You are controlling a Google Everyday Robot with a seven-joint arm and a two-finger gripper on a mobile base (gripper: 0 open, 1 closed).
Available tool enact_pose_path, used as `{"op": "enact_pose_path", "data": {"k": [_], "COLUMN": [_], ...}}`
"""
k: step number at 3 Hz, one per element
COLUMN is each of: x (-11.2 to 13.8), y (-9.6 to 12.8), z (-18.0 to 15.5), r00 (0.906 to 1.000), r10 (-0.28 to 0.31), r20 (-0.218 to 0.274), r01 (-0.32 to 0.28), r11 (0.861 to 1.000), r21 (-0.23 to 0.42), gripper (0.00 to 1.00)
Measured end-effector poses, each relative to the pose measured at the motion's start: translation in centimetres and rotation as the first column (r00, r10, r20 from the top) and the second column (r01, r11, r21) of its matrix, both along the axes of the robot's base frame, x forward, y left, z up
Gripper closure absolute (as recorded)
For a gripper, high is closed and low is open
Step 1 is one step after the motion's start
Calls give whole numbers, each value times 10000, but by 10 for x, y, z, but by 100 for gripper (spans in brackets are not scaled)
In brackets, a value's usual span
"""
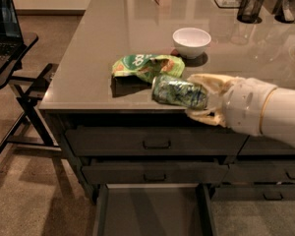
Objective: Pick green can from bottom drawer and place on counter
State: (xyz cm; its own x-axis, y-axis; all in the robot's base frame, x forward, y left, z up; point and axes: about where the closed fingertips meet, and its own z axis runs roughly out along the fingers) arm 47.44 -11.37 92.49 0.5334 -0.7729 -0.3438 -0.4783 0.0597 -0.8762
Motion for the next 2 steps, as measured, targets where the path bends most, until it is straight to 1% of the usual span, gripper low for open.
{"op": "enact_pose_path", "data": {"k": [1, 2], "x": [32, 65], "y": [-19, -43], "z": [21, 57], "r00": [9986, 9938], "r10": [-484, -1001], "r20": [195, 474], "r01": [474, 937], "r11": [9978, 9881], "r21": [471, 1221], "gripper": [100, 100]}}
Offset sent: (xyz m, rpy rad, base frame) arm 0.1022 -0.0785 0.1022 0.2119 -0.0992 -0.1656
